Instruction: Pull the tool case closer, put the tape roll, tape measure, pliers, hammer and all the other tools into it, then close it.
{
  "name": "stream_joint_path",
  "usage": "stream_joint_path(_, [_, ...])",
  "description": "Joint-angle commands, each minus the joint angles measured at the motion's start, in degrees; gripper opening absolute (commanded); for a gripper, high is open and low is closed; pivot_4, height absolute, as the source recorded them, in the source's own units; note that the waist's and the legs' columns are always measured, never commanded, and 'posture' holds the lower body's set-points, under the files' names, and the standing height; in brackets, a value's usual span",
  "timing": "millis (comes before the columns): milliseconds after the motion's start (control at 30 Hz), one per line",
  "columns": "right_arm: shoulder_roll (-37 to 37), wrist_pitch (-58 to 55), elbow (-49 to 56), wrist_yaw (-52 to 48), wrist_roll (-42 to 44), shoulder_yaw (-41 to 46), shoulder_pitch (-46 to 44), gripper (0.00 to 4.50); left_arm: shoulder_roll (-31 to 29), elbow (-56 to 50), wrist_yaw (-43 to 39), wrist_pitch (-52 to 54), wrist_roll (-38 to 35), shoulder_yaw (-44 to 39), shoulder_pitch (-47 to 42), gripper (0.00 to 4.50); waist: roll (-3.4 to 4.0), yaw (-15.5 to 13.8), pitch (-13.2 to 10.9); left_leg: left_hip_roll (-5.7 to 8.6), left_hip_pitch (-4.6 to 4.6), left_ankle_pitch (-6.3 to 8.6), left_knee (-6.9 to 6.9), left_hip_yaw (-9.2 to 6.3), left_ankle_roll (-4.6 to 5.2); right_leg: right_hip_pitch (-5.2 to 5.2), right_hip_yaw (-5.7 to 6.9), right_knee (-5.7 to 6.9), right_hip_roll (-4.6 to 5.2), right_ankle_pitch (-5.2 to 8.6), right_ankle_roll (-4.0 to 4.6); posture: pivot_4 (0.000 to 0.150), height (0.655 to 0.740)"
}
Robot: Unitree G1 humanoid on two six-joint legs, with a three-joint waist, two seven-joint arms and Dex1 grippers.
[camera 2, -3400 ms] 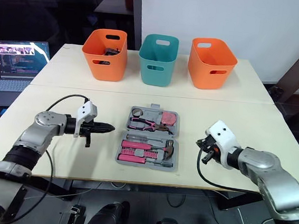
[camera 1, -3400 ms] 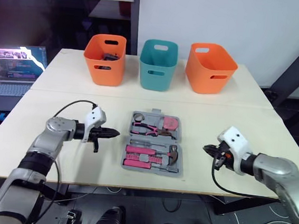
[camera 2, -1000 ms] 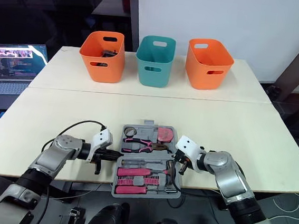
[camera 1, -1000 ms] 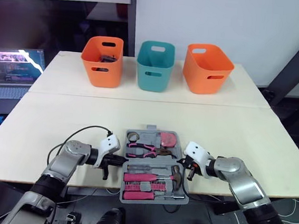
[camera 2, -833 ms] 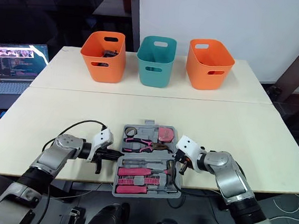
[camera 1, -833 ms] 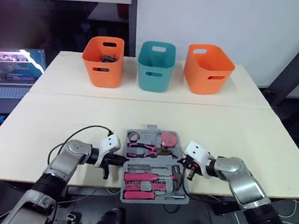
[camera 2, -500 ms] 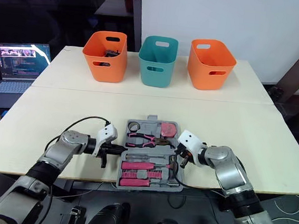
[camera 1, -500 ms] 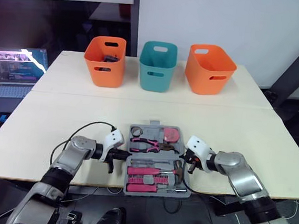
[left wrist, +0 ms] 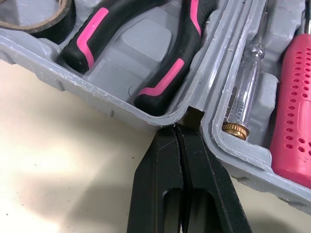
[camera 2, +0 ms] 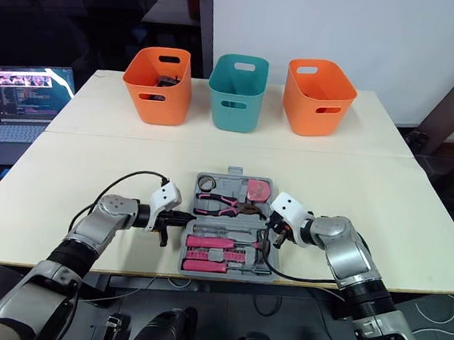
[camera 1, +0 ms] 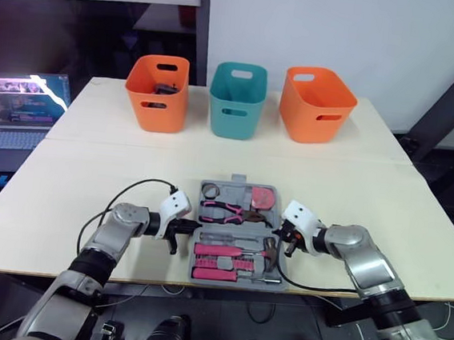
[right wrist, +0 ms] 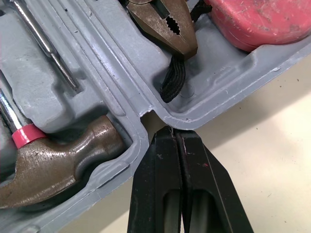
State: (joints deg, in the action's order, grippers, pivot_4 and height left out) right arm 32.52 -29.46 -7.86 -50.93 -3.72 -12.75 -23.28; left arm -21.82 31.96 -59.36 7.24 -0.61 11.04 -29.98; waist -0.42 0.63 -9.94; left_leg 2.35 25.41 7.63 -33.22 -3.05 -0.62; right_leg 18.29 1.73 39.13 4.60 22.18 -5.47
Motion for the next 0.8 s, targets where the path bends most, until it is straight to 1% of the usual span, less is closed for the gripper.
stream_joint_path(33, [-2.36,2.25,1.41,-0.76,2.07,-0.80,-1.15,0.04,1.47,1.36,2.59,-0.87,0.43,0.18,-0.83,0.00,0.00,0.00,0.00,0.00,0.00,0.00,0.00,0.00,0.00,0.00,0.00,0.00,0.00,0.00,0.00,0.150,0.7400])
stream_joint_path(233, [-2.01,3.43,-0.65,-0.89,1.73,-0.55,-1.25,0.04,1.22,1.42,3.98,0.13,1.25,0.42,-0.57,0.00,0.00,-0.01,0.00,0.00,-0.05,0.00,0.00,0.00,-0.01,-0.04,0.00,0.00,0.00,0.00,0.00,0.150,0.7400])
stream_joint_path(400, [-1.32,4.61,-4.25,-0.69,4.07,3.40,-1.32,0.04,-1.30,2.81,5.67,0.62,0.85,-1.88,-0.51,0.00,0.00,0.06,0.00,-0.01,-0.05,0.00,0.01,-0.01,-0.02,-0.03,0.00,0.00,0.00,0.00,0.00,0.150,0.7400])
stream_joint_path(533, [1.68,7.03,-8.14,-1.22,4.39,5.12,-1.83,0.04,-3.57,3.45,6.02,0.50,0.03,-3.54,-0.29,0.00,0.00,0.14,0.00,-0.02,-0.04,0.00,0.02,-0.01,-0.02,-0.02,0.00,0.00,-0.02,0.00,0.00,0.150,0.7400])
stream_joint_path(600, [2.48,6.23,-6.92,-1.65,5.49,5.97,-1.93,0.04,-4.51,2.80,5.42,0.25,-0.86,-4.03,0.26,0.00,0.00,0.19,-0.01,-0.02,-0.03,0.00,0.05,0.00,-0.02,0.00,0.00,0.00,-0.02,0.00,0.00,0.150,0.7400])
stream_joint_path(667, [3.06,4.44,-2.87,-2.46,6.91,6.53,-1.21,0.04,-5.16,0.96,3.80,-0.02,-3.05,-5.18,1.01,0.00,0.00,0.32,-0.01,-0.02,-0.01,-0.01,0.11,0.02,-0.02,0.02,-0.01,0.00,-0.01,0.00,0.00,0.150,0.7400])
stream_joint_path(800, [4.04,-2.14,6.38,-3.21,11.35,9.49,1.76,0.04,-5.56,-6.72,-3.51,-0.69,-10.38,-7.78,3.78,0.00,0.00,0.14,-0.04,-0.06,0.12,-0.03,0.20,0.03,-0.06,0.00,-0.02,0.00,-0.02,0.00,0.00,0.150,0.7400])
